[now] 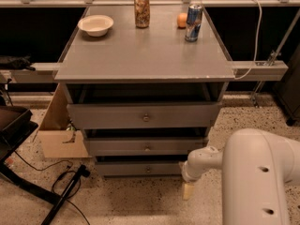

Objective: Open bottom drawer

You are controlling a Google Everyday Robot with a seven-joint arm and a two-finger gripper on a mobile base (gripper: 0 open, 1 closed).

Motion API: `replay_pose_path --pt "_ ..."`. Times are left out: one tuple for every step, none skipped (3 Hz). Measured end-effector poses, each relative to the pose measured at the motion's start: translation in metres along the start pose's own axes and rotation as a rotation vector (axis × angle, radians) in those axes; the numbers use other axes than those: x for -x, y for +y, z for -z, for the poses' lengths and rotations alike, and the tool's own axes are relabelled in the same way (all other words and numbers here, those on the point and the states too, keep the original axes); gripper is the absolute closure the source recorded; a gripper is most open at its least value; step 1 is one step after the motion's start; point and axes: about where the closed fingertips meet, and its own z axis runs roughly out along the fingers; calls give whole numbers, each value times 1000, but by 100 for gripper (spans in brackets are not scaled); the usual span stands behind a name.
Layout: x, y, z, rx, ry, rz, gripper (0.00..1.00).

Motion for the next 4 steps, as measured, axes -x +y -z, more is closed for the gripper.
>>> replay_pose_path --pt "3 -19 -35 -43 -12 47 0" --pt "5 -37 -54 -84 -4 81 0" --pt "8 -57 -78 -132 5 72 0" --pt "9 -67 -92 -157 14 31 0"
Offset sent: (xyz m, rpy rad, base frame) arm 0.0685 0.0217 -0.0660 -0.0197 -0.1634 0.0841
